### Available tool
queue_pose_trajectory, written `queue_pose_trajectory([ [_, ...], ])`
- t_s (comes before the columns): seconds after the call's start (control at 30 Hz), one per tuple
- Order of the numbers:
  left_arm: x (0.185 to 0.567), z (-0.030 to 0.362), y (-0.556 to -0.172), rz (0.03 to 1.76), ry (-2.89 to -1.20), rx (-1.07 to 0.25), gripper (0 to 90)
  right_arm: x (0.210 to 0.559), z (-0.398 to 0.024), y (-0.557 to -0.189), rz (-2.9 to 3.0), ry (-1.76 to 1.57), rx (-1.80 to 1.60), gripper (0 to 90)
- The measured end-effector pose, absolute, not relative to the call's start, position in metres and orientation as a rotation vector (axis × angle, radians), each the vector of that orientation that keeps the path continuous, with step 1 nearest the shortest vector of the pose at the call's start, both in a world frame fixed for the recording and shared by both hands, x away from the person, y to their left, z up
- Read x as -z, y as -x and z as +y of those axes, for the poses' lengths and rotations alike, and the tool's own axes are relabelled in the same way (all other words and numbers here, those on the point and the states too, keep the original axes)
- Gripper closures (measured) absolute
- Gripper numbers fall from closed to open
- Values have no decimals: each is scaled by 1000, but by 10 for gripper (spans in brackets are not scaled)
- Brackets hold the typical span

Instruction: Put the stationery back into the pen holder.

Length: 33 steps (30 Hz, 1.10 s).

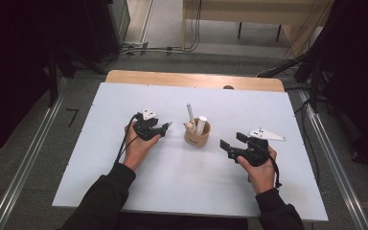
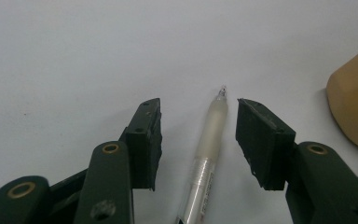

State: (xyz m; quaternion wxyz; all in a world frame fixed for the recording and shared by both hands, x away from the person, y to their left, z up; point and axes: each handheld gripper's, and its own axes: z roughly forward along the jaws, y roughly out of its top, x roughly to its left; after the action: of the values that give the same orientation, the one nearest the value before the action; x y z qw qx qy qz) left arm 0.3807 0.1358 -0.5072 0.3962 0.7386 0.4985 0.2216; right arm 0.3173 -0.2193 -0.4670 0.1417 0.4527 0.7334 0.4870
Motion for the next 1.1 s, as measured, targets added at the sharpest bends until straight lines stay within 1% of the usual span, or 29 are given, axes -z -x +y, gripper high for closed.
queue_pose_trajectory([
  [0.23,509,134,-382,1253,-1899,-536,607,468,-219,-318,2120,-1302,-1402,189],
  [0.37,509,132,-384,1259,-1927,-532,626,469,-220,-319,2128,-1313,-1393,189],
  [0.67,510,129,-382,1255,-1950,-572,707,469,-220,-319,2131,-1313,-1394,189],
  [0.8,510,127,-382,1234,-1963,-580,760,470,-220,-319,2134,-1310,-1392,189],
  [1.1,509,130,-383,1247,-1948,-545,813,470,-219,-319,2135,-1313,-1393,189],
])
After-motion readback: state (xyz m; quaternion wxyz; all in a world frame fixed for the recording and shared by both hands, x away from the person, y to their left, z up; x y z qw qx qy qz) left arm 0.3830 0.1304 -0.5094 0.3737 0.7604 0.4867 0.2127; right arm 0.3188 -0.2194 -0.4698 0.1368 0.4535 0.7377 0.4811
